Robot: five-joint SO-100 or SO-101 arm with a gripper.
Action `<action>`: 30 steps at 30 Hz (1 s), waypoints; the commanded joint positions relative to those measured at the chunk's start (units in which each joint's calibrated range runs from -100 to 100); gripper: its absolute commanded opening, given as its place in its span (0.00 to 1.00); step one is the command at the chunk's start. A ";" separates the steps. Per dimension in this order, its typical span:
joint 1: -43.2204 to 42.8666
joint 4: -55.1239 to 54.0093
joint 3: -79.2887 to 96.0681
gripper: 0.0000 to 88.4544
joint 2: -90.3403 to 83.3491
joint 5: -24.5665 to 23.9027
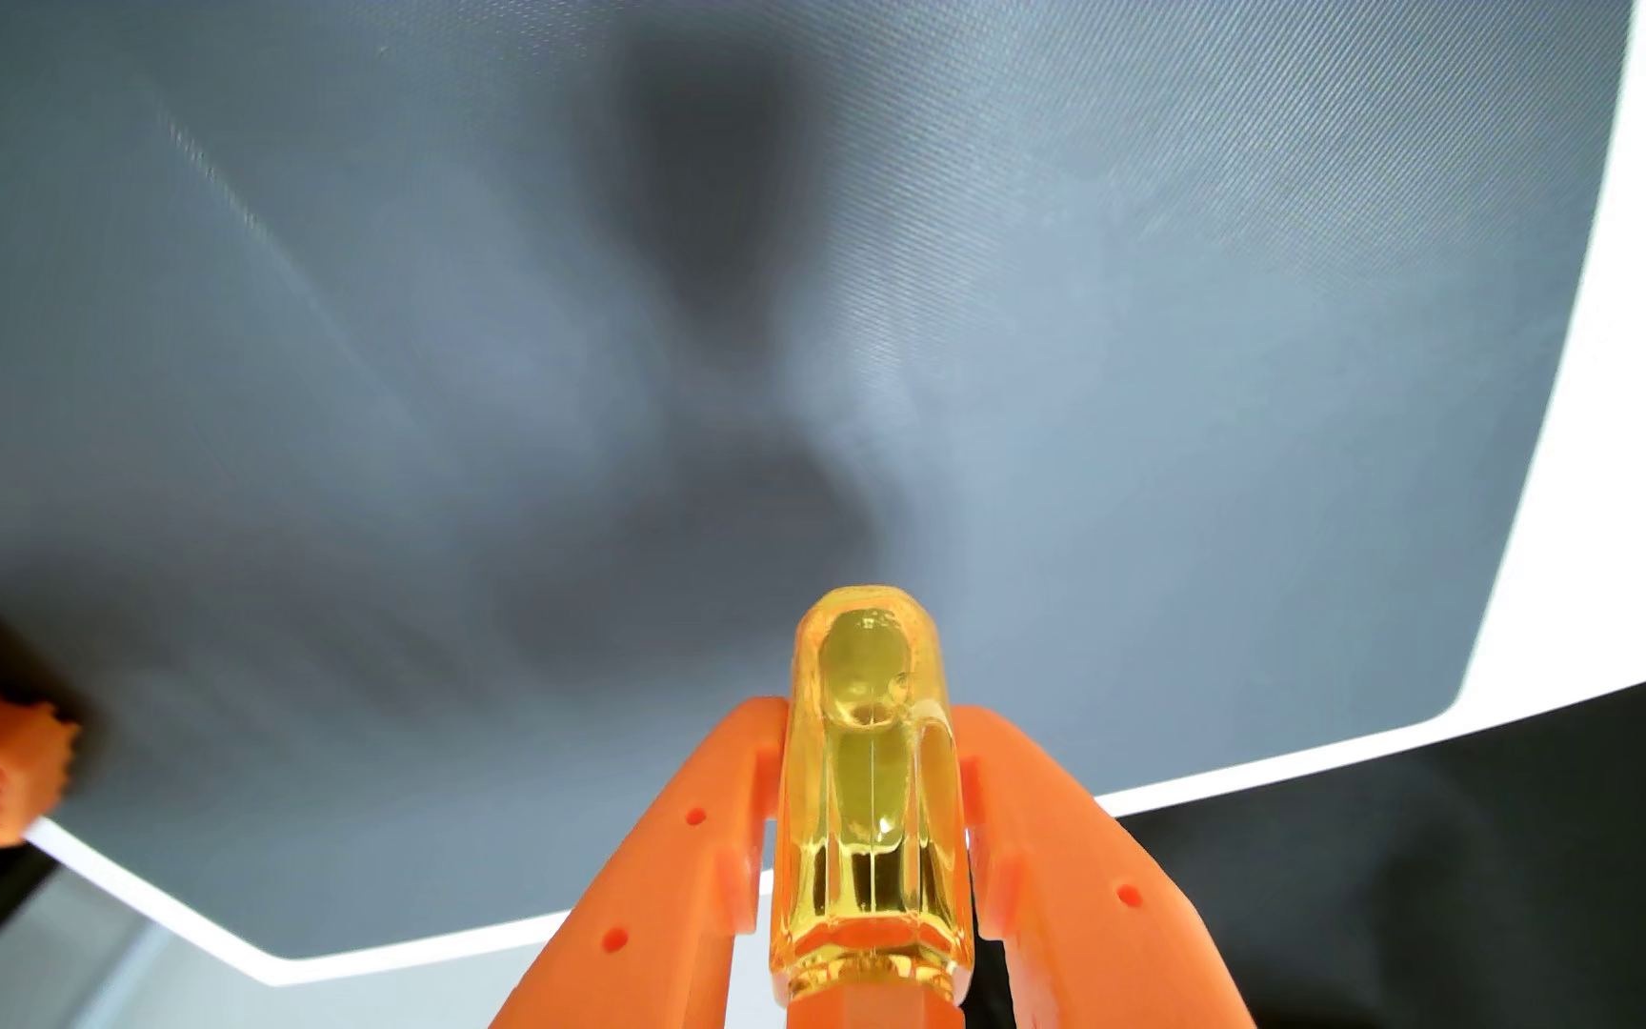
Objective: Grab the eyedrops
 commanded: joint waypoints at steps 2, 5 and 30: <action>-2.48 1.15 -1.99 0.01 -8.19 4.29; -3.32 1.93 0.26 0.01 -11.59 4.92; -2.98 -21.95 50.06 0.01 -42.33 5.07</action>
